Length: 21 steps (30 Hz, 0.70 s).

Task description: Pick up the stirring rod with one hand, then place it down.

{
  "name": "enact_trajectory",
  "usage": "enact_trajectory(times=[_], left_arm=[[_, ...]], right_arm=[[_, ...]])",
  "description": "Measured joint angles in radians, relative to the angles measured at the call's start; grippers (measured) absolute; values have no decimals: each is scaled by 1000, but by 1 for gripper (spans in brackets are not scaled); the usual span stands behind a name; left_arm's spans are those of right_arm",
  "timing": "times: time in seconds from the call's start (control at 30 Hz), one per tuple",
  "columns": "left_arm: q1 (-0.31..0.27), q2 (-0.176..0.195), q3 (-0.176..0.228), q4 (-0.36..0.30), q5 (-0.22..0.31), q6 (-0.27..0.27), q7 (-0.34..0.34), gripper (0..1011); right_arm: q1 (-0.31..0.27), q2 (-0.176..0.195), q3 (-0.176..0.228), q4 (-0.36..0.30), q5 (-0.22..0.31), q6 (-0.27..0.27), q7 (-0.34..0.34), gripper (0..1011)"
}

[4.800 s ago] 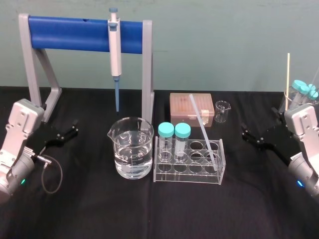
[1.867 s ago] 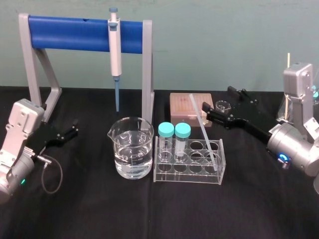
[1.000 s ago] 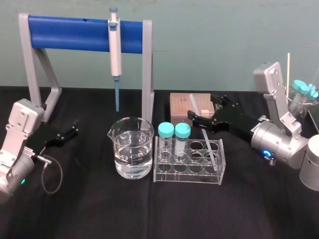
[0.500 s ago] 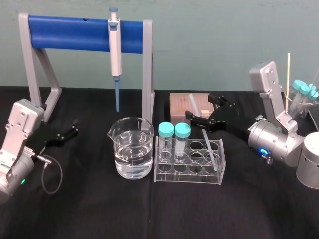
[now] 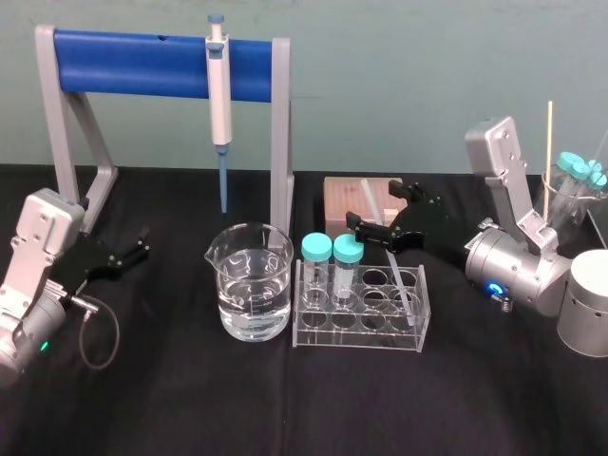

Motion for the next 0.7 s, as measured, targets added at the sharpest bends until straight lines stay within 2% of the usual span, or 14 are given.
enact_trajectory(times=[0.33,0.5,0.7], left_arm=[[0,0,0,0,0,0,0,1000],[0,0,0,0,0,0,0,1000],[0,0,0,0,0,0,0,1001]], right_arm=[[-2,0,-2,-6,-9,-6,-5,1003],[-2,0,-2,-6,-7,-6,-5,929],[-2,0,-1,-5,-6,-5,-5,762]])
